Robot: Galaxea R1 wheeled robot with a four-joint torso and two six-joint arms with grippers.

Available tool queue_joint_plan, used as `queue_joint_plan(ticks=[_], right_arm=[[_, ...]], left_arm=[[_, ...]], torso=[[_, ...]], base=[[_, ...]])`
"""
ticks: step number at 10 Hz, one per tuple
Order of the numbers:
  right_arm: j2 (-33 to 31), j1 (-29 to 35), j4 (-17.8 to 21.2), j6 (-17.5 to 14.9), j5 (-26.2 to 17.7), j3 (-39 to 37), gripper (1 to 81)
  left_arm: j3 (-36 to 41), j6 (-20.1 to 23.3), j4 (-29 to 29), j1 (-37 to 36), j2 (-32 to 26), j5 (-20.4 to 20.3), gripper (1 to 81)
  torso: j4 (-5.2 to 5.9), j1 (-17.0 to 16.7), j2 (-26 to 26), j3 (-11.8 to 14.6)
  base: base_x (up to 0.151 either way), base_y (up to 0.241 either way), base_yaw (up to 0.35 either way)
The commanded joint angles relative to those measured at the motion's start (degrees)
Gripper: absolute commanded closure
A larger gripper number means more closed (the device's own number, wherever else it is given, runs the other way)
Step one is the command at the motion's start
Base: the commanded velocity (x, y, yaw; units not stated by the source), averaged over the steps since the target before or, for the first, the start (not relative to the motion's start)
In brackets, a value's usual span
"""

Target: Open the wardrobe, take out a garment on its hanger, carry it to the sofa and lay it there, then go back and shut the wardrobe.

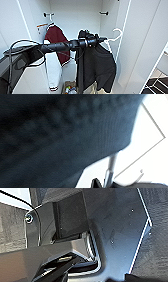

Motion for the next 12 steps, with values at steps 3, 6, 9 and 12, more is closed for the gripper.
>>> queue_joint_plan(ticks=[3, 6, 9, 12], right_arm=[[0.49, 1.89, 0.3, -0.17, -3.14, 0.48, 1.0], [0.49, 1.81, 0.3, -0.17, -3.05, 0.48, 1.0], [0.49, 1.81, 0.3, -0.17, -3.05, 0.48, 1.0], [0.49, 1.81, 0.3, -0.17, -3.05, 0.48, 1.0]], left_arm=[[3.81, 0.97, 1.69, -8.92, -1.73, -0.43, 81.1], [5.83, 2.11, 1.6, -7.6, -2.17, -0.43, 81.1], [6.79, 2.28, 1.6, -7.16, -2.43, -0.52, 81.1], [7.94, 2.9, 1.6, -6.28, -2.61, -0.52, 81.1]], torso=[[0.0, 0.02, 0.02, 0.0], [0.0, 0.0, 0.0, 0.02], [0.0, 0.02, 0.02, 0.02], [0.0, 0.02, 0.02, 0.02]], base=[[-0.115, 0.0, 0.0], [-0.117, 0.0, 0.0], [-0.117, 0.0, 0.0], [-0.078, 0.0, 0.0]])
